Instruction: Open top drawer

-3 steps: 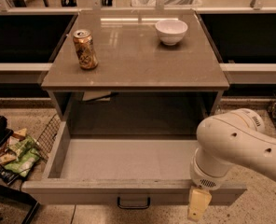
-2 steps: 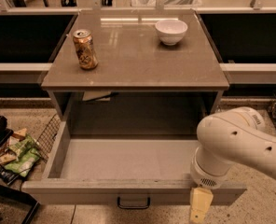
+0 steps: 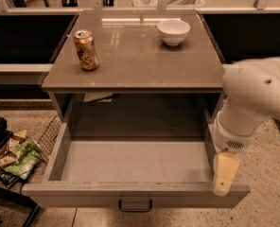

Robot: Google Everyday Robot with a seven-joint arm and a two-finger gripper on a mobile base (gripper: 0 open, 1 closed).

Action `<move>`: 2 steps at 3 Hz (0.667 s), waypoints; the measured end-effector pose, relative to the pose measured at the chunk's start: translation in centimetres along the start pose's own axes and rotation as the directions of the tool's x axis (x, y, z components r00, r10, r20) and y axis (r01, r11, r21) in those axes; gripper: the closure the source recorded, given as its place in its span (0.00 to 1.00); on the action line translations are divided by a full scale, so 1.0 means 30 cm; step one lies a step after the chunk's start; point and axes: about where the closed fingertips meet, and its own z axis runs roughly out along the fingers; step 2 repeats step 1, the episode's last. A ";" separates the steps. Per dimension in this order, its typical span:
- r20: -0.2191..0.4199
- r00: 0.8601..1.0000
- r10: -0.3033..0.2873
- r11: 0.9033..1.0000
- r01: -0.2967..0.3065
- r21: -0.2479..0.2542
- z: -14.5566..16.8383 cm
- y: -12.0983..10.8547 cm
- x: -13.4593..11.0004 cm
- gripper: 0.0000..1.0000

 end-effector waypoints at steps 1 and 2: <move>0.019 1.000 0.002 0.997 -0.003 0.076 -0.290 -0.046 0.100 0.00; 0.019 1.000 0.002 0.997 -0.003 0.076 -0.290 -0.046 0.100 0.00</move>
Offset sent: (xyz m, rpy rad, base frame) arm 0.0000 0.0000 0.0000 0.0000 0.0000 0.0000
